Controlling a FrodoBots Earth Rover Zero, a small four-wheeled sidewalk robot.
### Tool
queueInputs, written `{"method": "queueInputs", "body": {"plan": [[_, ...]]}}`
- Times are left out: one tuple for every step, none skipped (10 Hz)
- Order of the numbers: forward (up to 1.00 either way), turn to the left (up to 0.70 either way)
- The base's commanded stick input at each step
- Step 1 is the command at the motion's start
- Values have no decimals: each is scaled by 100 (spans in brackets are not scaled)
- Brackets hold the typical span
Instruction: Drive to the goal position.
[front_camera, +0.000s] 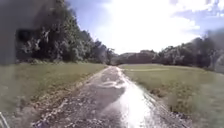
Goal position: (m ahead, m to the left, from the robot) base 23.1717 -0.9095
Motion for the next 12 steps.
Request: {"method": "queueInputs", "body": {"plan": [[70,0],[70,0],[70,0],[70,0],[70,0],[70,0],[70,0],[70,0],[70,0],[70,0],[70,0],[70,0]]}}
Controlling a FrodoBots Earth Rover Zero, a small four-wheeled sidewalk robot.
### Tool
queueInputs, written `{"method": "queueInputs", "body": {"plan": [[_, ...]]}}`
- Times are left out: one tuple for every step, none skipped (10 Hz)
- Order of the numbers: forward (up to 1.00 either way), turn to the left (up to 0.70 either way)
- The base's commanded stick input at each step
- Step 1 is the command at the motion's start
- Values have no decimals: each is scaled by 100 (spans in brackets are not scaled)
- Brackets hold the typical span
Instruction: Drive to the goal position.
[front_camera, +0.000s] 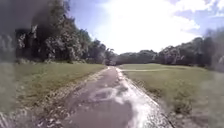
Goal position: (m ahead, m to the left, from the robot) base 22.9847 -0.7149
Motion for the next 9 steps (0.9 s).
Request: {"method": "queueInputs", "body": {"plan": [[70,0],[70,0],[70,0],[70,0],[70,0],[70,0],[70,0],[70,0],[70,0]]}}
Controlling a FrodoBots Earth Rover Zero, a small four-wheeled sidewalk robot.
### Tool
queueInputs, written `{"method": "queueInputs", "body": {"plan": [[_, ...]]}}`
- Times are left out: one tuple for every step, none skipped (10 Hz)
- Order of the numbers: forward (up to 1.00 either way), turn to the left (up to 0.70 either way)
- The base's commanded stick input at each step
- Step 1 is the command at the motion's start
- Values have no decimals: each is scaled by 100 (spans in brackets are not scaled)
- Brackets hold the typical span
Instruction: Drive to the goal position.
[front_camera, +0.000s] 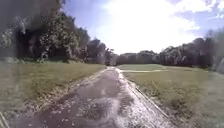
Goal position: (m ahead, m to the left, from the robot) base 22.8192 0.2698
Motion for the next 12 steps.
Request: {"method": "queueInputs", "body": {"plan": [[70,0],[70,0],[70,0],[70,0],[70,0],[70,0],[70,0],[70,0],[70,0],[70,0],[70,0],[70,0]]}}
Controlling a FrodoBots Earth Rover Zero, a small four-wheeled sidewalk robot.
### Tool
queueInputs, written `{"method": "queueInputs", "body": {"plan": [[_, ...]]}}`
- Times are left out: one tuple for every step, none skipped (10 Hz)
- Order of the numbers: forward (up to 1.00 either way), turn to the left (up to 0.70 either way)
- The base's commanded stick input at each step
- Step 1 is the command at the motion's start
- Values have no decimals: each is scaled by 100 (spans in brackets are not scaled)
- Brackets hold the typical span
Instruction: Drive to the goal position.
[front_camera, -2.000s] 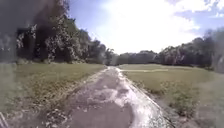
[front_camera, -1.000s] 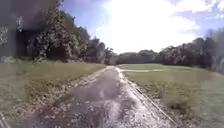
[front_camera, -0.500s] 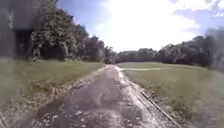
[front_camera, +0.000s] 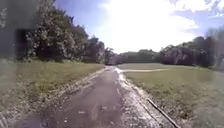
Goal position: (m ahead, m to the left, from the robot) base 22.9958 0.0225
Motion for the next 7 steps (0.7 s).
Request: {"method": "queueInputs", "body": {"plan": [[70,0],[70,0],[70,0],[70,0],[70,0],[70,0],[70,0]]}}
